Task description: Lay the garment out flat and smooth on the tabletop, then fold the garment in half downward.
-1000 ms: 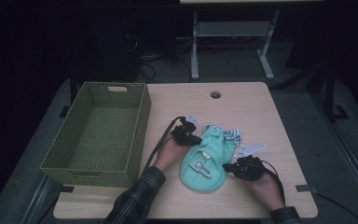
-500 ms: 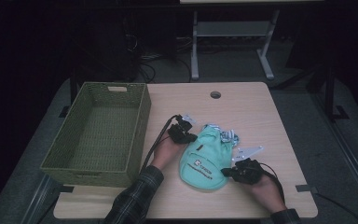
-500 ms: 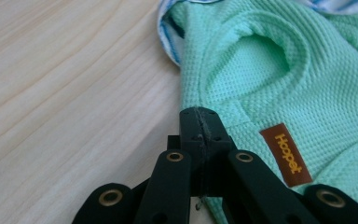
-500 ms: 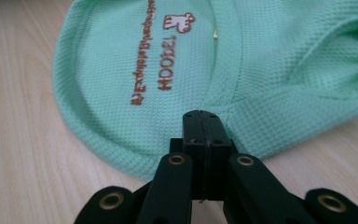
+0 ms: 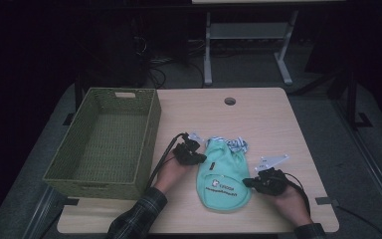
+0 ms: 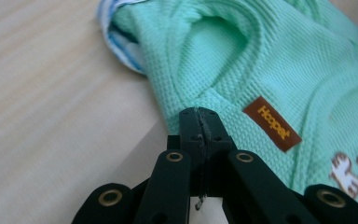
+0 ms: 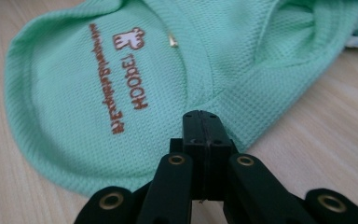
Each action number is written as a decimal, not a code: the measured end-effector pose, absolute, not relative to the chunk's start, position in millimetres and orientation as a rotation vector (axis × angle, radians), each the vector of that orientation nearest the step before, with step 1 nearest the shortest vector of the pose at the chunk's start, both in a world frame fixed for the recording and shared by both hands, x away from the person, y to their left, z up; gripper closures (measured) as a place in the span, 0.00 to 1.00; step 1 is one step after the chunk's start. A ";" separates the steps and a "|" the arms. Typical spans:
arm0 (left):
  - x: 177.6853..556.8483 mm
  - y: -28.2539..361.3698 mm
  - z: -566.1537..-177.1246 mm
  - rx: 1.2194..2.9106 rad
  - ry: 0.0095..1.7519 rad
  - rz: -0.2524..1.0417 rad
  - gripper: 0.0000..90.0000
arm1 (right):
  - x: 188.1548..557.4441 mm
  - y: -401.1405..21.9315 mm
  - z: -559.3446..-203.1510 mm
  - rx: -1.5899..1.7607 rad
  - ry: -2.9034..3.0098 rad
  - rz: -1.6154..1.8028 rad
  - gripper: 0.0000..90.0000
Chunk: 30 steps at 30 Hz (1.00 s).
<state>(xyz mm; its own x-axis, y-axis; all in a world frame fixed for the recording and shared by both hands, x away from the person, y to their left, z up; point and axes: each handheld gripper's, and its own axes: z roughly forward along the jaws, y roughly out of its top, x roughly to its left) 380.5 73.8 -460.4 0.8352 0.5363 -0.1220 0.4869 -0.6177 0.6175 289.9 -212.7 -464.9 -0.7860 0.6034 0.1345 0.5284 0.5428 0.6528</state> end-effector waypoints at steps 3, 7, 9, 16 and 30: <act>373.5 74.3 -459.2 2.366 0.730 0.097 0.99 | 288.4 -214.3 -464.2 0.986 2.666 1.064 1.00; 363.0 74.9 -457.5 2.403 0.689 0.123 0.98 | 283.0 -218.5 -462.8 0.976 2.666 1.089 1.00; 363.2 75.3 -458.0 2.394 0.697 0.114 0.98 | 283.1 -219.7 -461.4 0.986 2.651 1.108 0.99; 363.3 75.4 -458.8 2.388 0.693 0.117 0.98 | 312.3 -222.8 -448.3 1.017 2.553 1.161 0.93; 364.0 77.0 -459.5 2.372 0.708 0.097 0.99 | 391.1 -214.4 -457.2 1.165 2.467 1.203 0.87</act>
